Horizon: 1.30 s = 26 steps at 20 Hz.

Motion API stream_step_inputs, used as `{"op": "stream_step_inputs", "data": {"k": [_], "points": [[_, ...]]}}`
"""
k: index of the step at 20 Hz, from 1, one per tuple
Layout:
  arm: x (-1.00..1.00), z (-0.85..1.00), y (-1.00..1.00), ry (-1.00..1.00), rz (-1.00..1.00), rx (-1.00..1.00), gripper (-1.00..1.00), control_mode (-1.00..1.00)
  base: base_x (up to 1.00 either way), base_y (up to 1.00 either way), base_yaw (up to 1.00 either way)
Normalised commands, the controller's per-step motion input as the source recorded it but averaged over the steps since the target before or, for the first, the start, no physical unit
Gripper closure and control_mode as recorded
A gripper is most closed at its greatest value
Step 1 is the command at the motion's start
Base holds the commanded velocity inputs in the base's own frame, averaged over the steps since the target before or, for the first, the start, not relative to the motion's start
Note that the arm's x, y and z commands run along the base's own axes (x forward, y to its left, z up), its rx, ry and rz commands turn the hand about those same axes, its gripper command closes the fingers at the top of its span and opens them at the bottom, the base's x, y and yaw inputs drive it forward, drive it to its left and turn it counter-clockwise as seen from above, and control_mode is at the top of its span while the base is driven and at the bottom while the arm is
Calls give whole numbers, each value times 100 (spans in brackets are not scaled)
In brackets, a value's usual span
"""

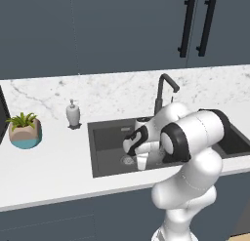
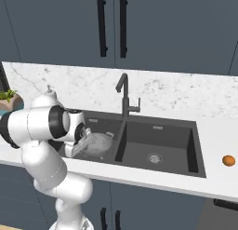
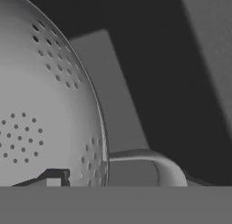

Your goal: Put the colander in the sink, put the tangerine in the colander, and turn on the sink faucet and pour water over the colander.

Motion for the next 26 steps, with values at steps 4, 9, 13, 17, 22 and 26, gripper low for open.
{"op": "stream_step_inputs", "data": {"k": [4,9,13,17,22,26], "points": [[7,-24,-16,0,0,1,100,-100,0,0,0],[8,-13,-23,0,0,2,100,-100,0,0,0],[17,-10,-20,-1,0,0,100,-100,0,0,0],[30,-5,-3,-9,-2,0,100,-100,0,0,0],[8,-11,0,-17,-13,0,100,-100,0,0,0],[0,-14,0,-8,-32,0,100,-100,0,0,0]]}}
